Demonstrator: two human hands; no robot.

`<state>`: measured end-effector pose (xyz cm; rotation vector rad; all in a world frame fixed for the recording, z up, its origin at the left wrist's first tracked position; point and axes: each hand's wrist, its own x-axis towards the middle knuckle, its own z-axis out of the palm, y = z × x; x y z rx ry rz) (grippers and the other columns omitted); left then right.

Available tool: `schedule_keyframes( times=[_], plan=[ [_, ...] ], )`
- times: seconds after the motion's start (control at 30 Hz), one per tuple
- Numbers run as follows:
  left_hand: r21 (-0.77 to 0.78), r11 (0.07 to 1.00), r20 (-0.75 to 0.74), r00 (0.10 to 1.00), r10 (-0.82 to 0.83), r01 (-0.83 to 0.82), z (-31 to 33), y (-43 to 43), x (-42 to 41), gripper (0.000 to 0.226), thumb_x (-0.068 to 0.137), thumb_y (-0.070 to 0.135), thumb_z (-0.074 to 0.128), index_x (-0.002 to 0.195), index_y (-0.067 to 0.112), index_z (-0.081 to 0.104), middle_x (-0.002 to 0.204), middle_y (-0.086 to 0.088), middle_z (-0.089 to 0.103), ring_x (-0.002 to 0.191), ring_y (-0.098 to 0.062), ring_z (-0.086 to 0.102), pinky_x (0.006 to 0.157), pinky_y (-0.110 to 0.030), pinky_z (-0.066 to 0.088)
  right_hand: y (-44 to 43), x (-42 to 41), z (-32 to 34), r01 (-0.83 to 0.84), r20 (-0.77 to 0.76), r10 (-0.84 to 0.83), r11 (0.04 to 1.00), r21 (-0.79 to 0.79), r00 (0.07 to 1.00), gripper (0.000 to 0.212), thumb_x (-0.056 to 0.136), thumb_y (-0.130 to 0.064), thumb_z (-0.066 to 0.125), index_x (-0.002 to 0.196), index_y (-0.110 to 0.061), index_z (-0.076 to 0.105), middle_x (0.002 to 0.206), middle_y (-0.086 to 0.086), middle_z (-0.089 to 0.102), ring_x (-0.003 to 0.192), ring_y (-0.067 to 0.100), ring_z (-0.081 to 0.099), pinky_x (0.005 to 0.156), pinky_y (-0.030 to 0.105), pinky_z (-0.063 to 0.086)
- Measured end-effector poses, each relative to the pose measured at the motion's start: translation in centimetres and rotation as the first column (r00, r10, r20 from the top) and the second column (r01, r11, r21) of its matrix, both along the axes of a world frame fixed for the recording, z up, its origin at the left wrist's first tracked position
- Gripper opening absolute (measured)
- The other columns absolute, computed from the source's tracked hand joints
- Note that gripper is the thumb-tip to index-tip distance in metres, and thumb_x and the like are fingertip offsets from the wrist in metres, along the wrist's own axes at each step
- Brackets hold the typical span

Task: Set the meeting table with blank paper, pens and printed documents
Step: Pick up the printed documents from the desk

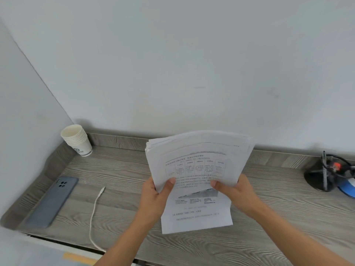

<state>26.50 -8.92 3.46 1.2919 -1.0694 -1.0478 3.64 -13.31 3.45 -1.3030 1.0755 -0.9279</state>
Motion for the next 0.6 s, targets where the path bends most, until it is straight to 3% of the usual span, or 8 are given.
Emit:
schedule_keyframes(
  times=[0.1,0.23,0.33,0.43,0.6],
  plan=[
    [-0.023,1.0,-0.004,1.0,-0.012,0.012,0.2,0.5,-0.4,0.022,0.086,0.01,0.063,0.104,0.023,0.068,0.103,0.009,0.076,0.098,-0.015,0.071,0.076,-0.029,0.059,0.5,0.0,-0.5,0.008,-0.02,-0.009,0.998,-0.055,1.0,0.032,0.086,-0.008,0.069,0.114,-0.024,0.068,0.114,-0.006,0.073,0.11,0.016,0.068,0.088,0.035,0.058],
    [-0.118,0.993,-0.001,1.0,0.015,-0.015,1.8,0.3,-0.5,0.027,0.083,0.02,0.066,0.11,0.021,0.068,0.108,0.01,0.074,0.104,-0.013,0.069,0.083,-0.03,0.058,0.7,0.2,0.9,0.073,0.001,-0.074,0.98,-0.185,0.997,0.032,0.086,-0.01,0.068,0.116,-0.022,0.067,0.115,-0.009,0.073,0.109,0.008,0.067,0.09,0.028,0.057],
    [-0.16,0.987,0.034,0.999,0.01,-0.004,2.5,-0.2,-0.5,0.03,0.083,0.025,0.065,0.112,0.025,0.066,0.109,0.016,0.073,0.106,-0.005,0.067,0.085,-0.022,0.055,0.3,0.1,1.6,0.085,0.011,-0.084,0.969,-0.232,0.996,0.034,0.086,-0.015,0.068,0.118,-0.023,0.066,0.117,-0.009,0.072,0.11,0.006,0.066,0.088,0.024,0.055],
    [-0.086,0.996,0.035,0.999,-0.017,0.02,1.5,-0.2,-0.5,0.031,0.081,0.027,0.065,0.112,0.023,0.066,0.107,0.015,0.073,0.104,-0.007,0.068,0.081,-0.022,0.056,0.2,0.0,0.7,0.086,-0.028,-0.092,0.985,-0.149,0.995,0.034,0.079,-0.021,0.074,0.112,-0.03,0.068,0.112,-0.014,0.073,0.105,0.004,0.067,0.082,0.021,0.057],
    [0.043,0.995,0.091,0.992,-0.089,0.085,-0.3,-0.2,-0.1,0.032,0.082,0.023,0.069,0.114,0.028,0.066,0.112,0.014,0.072,0.108,-0.007,0.066,0.088,-0.032,0.056,0.4,0.2,-1.1,0.059,-0.097,-0.069,0.993,-0.1,0.993,0.037,0.084,-0.011,0.073,0.117,-0.027,0.066,0.113,-0.016,0.072,0.105,0.0,0.066,0.08,0.017,0.055]
  ],
)
